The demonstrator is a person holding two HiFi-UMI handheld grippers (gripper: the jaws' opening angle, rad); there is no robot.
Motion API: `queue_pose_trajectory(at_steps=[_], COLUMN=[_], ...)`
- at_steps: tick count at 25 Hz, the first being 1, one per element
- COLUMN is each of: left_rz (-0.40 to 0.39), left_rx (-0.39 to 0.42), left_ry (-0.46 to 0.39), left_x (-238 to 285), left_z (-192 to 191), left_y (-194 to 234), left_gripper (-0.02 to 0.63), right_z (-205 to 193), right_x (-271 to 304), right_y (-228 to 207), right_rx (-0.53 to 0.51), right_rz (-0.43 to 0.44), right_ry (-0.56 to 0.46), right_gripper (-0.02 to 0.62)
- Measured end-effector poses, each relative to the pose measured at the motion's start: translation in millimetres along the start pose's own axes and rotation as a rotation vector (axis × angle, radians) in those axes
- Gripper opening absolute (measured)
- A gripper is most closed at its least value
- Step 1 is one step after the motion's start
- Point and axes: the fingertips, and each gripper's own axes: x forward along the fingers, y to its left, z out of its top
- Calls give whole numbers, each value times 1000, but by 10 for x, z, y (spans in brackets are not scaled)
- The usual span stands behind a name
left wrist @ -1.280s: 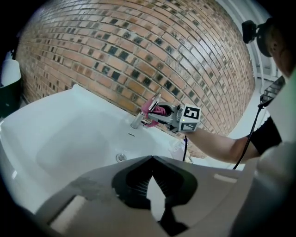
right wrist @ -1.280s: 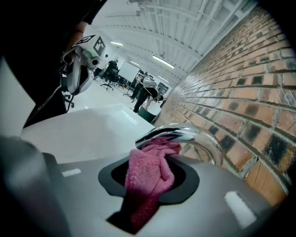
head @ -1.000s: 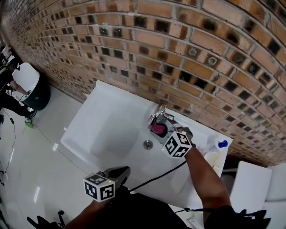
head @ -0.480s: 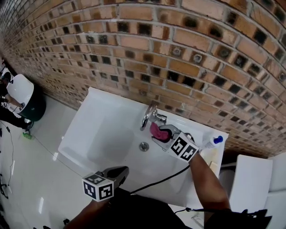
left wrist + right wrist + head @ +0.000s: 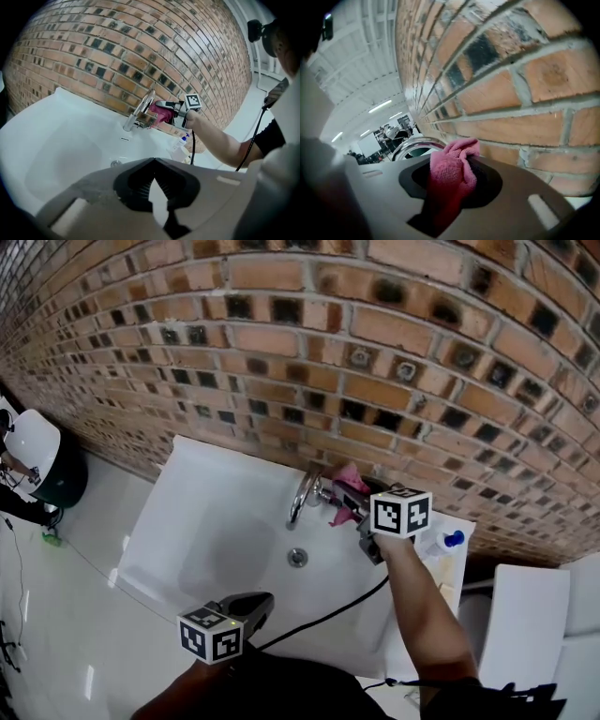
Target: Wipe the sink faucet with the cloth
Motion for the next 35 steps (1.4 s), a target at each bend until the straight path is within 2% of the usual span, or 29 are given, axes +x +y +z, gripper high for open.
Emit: queue_pose_trajectory(at_steps=[3,8,19,24,28,30,32,35], left_rz=[3,-4,-17,-24,-30,-36,-41,-42], left_rx=[-11,-42,-87,-97,-96,-96,-95,-93], left_ry=[6,19,45,52,47,38,29,18], left_x=[15,88,202,218,223,214,194,146], left_z=[56,96,97,66,74,95,106,102], left_y=[96,217,385,407,395,373,349,332], left_gripper=[3,3,3,3,3,3,3,3], right_z=[40,31,-17,-19,97,153,239,295], right_x=[196,496,825,855,803,767,747,644], right_y=[-150,-247,-444,-467,-384,-356,-265,-230], right_rx=[110,159,313,338,410,414,408,389], right_rz=[30,35,32,32,103,99,129,78], right_ry=[-9,9,-36,-34,-82,-92,-114,-124], right_gripper=[121,121,121,121,121,121,121,121])
